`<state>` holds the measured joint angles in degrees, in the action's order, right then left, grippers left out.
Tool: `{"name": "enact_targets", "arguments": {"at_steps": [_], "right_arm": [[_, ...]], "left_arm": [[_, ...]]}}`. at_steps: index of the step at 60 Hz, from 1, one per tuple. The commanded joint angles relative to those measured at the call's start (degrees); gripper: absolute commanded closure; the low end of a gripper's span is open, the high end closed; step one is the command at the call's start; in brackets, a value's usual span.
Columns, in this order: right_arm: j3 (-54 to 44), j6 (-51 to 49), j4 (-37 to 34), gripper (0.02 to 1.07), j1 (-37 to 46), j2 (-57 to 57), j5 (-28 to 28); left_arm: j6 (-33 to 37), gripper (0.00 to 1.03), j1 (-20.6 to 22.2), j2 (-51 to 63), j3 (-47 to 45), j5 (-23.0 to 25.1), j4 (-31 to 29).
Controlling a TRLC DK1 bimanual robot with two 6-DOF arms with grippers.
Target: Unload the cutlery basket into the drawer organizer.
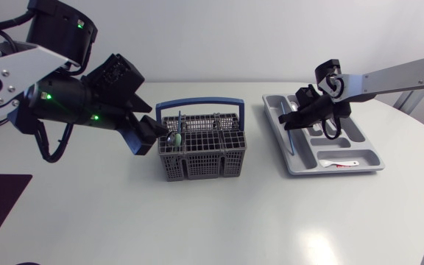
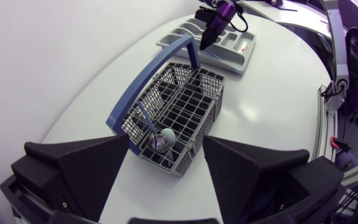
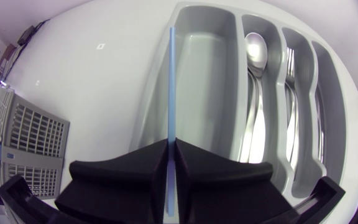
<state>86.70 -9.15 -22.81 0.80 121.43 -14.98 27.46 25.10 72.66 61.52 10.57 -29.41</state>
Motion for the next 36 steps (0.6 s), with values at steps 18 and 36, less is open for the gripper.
{"name": "enact_targets", "arguments": {"at_steps": [18,36], "right_arm": [[0.05,0.09,-2.33,0.16,-0.09,-0.93,1.01],[-6.8,-1.49,-1.71,0.14,0.7,-9.54,0.22]], "left_arm": [[-1.18,0.05,-0.05,-1.82,-2.63,-0.55,2.16],[-2.15,0.05,1.35,-1.82,-5.0,-0.81,4.18]]}}
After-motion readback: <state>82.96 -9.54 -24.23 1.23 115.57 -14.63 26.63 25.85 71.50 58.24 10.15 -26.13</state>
